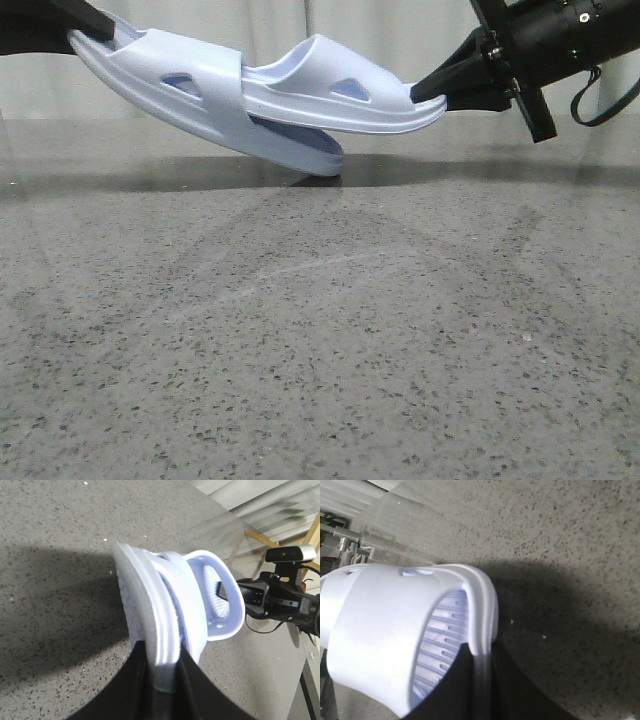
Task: Insert blue slippers together front up
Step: 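Lower the stacked slippers onto the table and open both grippers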
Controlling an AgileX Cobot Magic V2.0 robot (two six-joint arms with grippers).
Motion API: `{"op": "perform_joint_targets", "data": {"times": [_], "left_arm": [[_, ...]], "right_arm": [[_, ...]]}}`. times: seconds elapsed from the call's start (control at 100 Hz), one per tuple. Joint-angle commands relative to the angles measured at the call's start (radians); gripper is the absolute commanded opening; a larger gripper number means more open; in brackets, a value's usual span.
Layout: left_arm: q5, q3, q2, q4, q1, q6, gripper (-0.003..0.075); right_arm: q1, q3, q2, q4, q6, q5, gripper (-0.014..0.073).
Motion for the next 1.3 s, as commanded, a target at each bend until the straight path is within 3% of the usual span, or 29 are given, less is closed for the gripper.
{"op": "perform_joint_targets", "data": {"times": [0.0, 0.22, 0.37, 0.62, 0.89, 1.01, 1.2, 1.29], "left_arm": [[0.145, -0.029, -0.048, -0.094, -0.003, -0.002, 0.0015], [0.145, -0.029, -0.048, -0.073, 0.053, -0.002, 0.0015], [0.141, -0.029, -0.048, -0.061, 0.055, -0.002, 0.0015], [0.089, -0.025, -0.048, -0.035, 0.019, 0.020, 0.0015], [-0.137, -0.021, -0.044, 0.159, -0.089, 0.032, 0.0022], [-0.181, -0.021, -0.044, 0.183, -0.089, 0.106, 0.0122], [-0.273, -0.029, -0.044, 0.246, -0.085, 0.113, 0.0472], [-0.290, -0.044, -0.044, 0.281, -0.080, 0.113, 0.0511]], "right_arm": [[0.003, -0.034, -0.050, 0.078, -0.013, 0.207, -0.0046], [-0.095, -0.034, -0.050, 0.078, -0.009, 0.300, 0.0151], [-0.170, -0.034, -0.050, 0.085, 0.020, 0.317, 0.0241], [-0.210, -0.034, -0.052, 0.085, 0.059, 0.317, 0.0251], [-0.210, -0.034, -0.052, 0.085, 0.077, 0.317, 0.0244], [-0.210, -0.034, -0.052, 0.085, 0.077, 0.317, 0.0244], [-0.210, -0.034, -0.052, 0.085, 0.077, 0.317, 0.0244], [-0.210, -0.034, -0.052, 0.085, 0.077, 0.317, 0.0244]]}}
